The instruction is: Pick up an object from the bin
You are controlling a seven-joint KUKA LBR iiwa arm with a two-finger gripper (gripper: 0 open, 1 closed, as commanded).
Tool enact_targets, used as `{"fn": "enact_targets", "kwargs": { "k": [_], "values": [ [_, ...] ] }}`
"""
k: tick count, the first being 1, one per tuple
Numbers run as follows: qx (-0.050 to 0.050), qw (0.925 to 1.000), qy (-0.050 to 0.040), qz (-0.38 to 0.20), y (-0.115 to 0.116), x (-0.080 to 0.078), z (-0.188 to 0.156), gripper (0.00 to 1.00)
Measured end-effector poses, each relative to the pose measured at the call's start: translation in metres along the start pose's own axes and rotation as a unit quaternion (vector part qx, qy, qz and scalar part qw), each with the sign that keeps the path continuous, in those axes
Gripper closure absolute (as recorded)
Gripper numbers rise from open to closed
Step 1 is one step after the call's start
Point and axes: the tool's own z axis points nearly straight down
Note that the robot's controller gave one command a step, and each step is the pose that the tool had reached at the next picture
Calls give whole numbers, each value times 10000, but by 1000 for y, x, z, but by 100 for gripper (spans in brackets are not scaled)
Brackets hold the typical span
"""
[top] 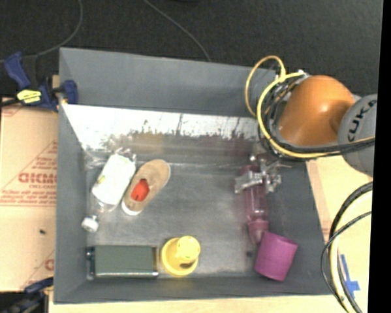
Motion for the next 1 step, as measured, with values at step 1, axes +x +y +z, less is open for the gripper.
{"fn": "enact_targets", "kwargs": {
  "k": [1],
  "values": [
    [-2,10000,-2,11,0,0,0,100]
  ]
}}
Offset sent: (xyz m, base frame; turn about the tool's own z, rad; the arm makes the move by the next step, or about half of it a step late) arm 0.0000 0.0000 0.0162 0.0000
